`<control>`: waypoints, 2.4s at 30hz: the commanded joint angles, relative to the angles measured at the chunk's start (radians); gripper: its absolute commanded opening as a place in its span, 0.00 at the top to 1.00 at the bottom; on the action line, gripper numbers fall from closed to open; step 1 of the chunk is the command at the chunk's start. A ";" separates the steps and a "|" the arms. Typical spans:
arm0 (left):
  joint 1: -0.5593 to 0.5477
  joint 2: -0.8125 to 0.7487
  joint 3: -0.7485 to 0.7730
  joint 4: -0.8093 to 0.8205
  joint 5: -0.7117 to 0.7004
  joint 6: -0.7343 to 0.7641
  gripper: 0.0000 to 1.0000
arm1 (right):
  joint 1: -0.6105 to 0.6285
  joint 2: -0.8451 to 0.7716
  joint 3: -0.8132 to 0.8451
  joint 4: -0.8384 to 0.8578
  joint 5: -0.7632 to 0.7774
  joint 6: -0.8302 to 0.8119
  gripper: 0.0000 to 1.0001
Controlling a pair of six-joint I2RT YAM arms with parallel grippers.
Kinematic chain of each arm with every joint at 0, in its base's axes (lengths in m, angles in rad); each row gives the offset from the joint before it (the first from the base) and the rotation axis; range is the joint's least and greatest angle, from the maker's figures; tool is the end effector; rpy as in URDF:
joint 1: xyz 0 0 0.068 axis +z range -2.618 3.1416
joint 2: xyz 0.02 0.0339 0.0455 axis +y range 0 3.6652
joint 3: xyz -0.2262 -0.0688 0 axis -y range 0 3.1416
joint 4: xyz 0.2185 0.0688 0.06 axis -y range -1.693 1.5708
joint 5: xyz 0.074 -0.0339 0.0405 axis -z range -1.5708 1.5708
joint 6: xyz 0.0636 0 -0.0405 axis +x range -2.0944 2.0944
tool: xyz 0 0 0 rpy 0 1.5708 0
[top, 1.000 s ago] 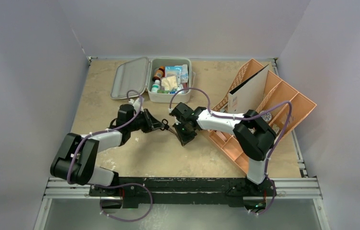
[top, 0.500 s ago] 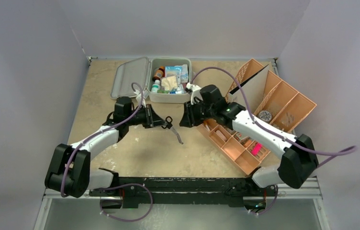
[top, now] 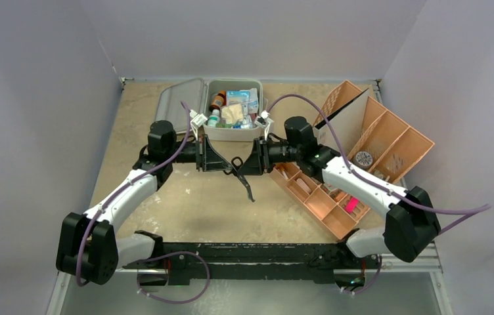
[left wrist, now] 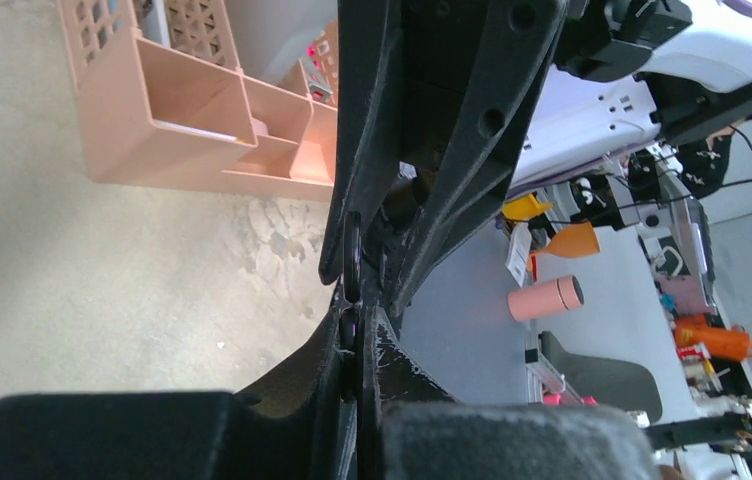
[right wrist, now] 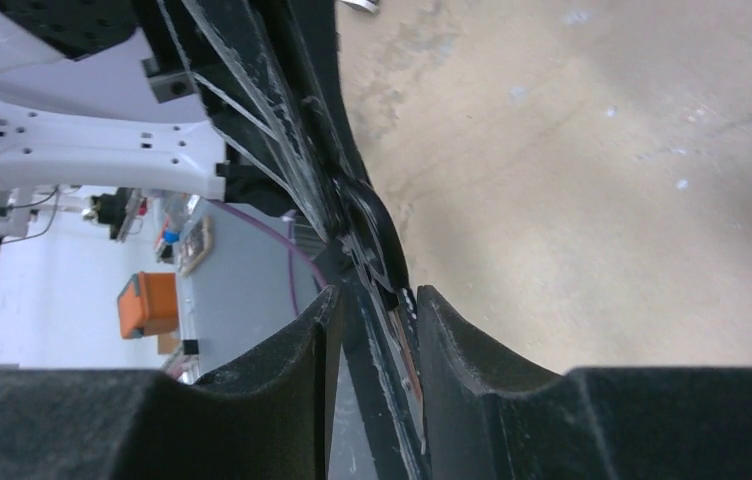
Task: Organize the medicine kit
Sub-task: Pick up the scissors from the center of the board, then move the medicine box to the center of the board.
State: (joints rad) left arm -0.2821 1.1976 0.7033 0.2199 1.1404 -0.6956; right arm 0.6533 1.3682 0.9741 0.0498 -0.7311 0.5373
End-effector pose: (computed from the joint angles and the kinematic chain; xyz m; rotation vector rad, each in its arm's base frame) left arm 0.2289 -0.1265 0.2460 0.4942 1.9738 -1.6872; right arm 0.2231 0.2243 0.2656 -0.6690 2.0113 1.4563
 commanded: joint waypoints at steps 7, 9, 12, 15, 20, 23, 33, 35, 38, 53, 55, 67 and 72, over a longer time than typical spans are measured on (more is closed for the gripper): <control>-0.002 -0.026 0.051 -0.028 0.062 0.006 1.00 | -0.006 0.034 -0.013 0.264 -0.126 0.156 0.75; -0.002 -0.030 0.057 -0.030 0.058 0.005 1.00 | -0.006 0.045 -0.009 0.269 -0.134 0.160 0.77; -0.002 -0.033 0.070 -0.050 0.046 0.010 1.00 | -0.006 0.051 -0.009 0.279 -0.145 0.169 0.93; -0.002 -0.043 0.087 -0.083 0.016 0.014 0.93 | -0.007 0.049 -0.020 0.313 -0.147 0.197 1.00; -0.002 -0.066 0.172 -0.316 -0.171 0.097 0.69 | -0.020 0.026 -0.045 0.321 -0.085 0.217 1.00; -0.002 -0.081 0.217 -0.424 -0.287 0.135 0.59 | -0.047 0.002 -0.069 0.287 -0.025 0.226 1.00; -0.002 0.011 0.398 -0.672 -0.828 0.258 0.50 | -0.121 -0.098 -0.124 0.190 0.114 0.225 1.00; -0.002 0.078 0.469 -0.725 -0.976 0.305 0.55 | -0.120 -0.131 -0.118 0.148 0.140 0.199 1.00; 0.000 0.176 0.542 -0.724 -1.132 0.355 0.59 | -0.122 -0.183 -0.103 0.081 0.172 0.155 1.00; 0.011 0.728 0.999 -0.724 -1.265 0.503 0.37 | -0.121 -0.326 -0.053 -0.112 0.261 0.021 1.00; 0.015 0.776 1.037 -0.736 -1.287 0.514 0.37 | -0.121 -0.328 -0.044 -0.119 0.262 0.015 1.00; 0.041 0.908 1.113 -0.732 -1.248 0.607 0.39 | -0.120 -0.330 -0.014 -0.139 0.250 0.004 1.00; 0.041 0.938 1.115 -0.740 -1.232 0.639 0.38 | -0.121 -0.322 -0.012 -0.133 0.252 0.008 1.00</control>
State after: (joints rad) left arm -0.2424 2.1181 1.7771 -0.5190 -0.1204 -0.1078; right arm 0.5316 1.0561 0.9146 -0.0971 -0.4877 0.5564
